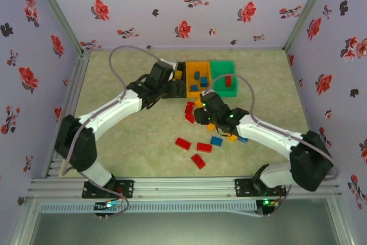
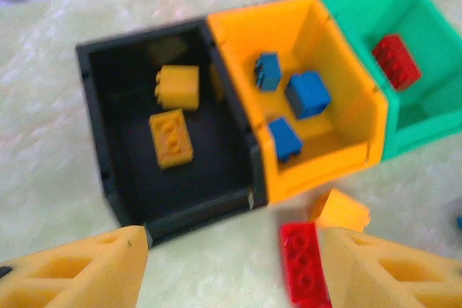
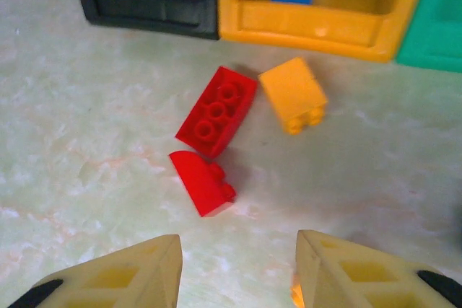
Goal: Sort the legos into containers by color
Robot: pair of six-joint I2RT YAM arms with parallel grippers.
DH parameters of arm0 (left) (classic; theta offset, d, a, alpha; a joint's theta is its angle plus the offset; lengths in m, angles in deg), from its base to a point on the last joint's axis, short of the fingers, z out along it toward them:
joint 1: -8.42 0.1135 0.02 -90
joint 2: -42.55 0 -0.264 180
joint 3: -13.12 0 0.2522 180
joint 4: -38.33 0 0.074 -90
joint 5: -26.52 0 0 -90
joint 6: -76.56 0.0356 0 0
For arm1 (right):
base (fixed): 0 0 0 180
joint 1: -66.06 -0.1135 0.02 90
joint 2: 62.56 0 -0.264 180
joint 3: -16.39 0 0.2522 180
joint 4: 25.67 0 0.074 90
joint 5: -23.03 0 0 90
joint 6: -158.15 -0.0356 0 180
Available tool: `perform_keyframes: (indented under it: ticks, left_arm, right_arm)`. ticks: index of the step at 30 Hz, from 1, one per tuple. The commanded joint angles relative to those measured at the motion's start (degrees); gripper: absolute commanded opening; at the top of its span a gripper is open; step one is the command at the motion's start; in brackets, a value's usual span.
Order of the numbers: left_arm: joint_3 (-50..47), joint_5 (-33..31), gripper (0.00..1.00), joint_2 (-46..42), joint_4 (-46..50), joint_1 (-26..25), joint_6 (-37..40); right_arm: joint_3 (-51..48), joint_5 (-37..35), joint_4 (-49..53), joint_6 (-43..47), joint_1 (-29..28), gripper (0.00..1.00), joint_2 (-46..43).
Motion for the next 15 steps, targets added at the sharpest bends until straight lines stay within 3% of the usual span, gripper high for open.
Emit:
perform_keyframes:
  ticks: [1, 8, 15]
  left_arm:
    - [-7.12, -2.76, 0.66, -7.05, -1.65, -0.42, -1.41]
    - [-15.95, -6.95, 0.68, -19.24, 3.30, -0.41, -1.44]
    - [-19.83, -8.38, 0.69, -21.50, 2.81, 0.21, -3.20]
  right_arm:
    - [0.60, 1.40, -4.42, 2.25, -1.73, 0.46, 4.67]
    - [3.87, 1.58, -5.39, 3.11, -2.92, 0.49, 12.62]
    - [7.03, 0.56, -4.08, 5.05, -2.93, 0.49, 17.73]
